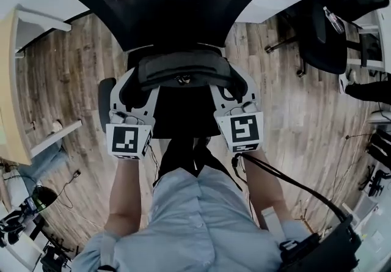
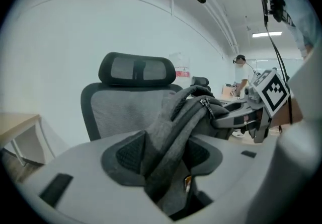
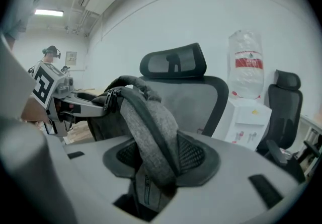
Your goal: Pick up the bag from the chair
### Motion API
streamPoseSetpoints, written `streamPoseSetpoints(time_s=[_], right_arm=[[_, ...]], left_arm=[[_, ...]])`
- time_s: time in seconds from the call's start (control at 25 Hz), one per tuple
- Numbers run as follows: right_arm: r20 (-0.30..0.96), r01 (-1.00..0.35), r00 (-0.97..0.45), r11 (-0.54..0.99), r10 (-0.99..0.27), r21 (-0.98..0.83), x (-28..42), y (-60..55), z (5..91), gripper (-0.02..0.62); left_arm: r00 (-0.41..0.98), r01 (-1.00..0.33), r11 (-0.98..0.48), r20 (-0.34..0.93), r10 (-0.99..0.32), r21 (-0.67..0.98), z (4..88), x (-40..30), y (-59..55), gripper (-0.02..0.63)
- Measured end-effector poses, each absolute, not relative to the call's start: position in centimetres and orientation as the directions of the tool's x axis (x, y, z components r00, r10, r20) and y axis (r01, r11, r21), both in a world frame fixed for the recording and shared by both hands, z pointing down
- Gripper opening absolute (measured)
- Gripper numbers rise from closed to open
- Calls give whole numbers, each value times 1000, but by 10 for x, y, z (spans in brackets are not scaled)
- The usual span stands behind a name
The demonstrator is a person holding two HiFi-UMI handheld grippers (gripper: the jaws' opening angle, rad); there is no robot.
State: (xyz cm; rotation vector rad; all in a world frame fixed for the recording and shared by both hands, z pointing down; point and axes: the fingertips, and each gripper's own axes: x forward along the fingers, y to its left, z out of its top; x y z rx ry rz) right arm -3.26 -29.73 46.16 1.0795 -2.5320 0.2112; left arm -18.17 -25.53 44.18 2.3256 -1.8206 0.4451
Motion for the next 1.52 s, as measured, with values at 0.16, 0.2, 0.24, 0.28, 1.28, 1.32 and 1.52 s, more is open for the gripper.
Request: streamPoseSetpoints(time_s=[0.16, 0.2, 0.24, 0.28, 1.28, 1.32, 1.52], right_arm=[[356, -718, -646, 696, -675, 15, -35, -290, 426, 164], [342, -719, -650, 695, -679, 12, -36, -290, 417, 164], [326, -720, -654, 694, -682, 8, -37, -290, 408, 164], [314, -719, -659, 695, -684, 3, -37, -290, 399, 164], [151, -668, -723, 738, -674, 91, -9, -278, 233, 164], [152, -669, -723, 738, -674, 87, -8, -277, 233, 164], [163, -670, -724, 740, -670, 68, -4, -275, 240, 164]], left_arm=[[192, -973, -221, 291, -937, -69, 406, -184, -244, 209], [186, -974, -214, 278, -943, -76, 396, -185, -243, 209], [180, -974, -209, 264, -948, -86, 385, -186, -242, 209], [175, -974, -205, 253, -952, -98, 375, -186, -242, 209], [48, -980, -66, 99, -994, -186, 208, -153, -215, 215], [46, -979, -65, 100, -994, -193, 207, -152, -215, 215], [46, -977, -68, 109, -993, -201, 210, -147, -213, 215]])
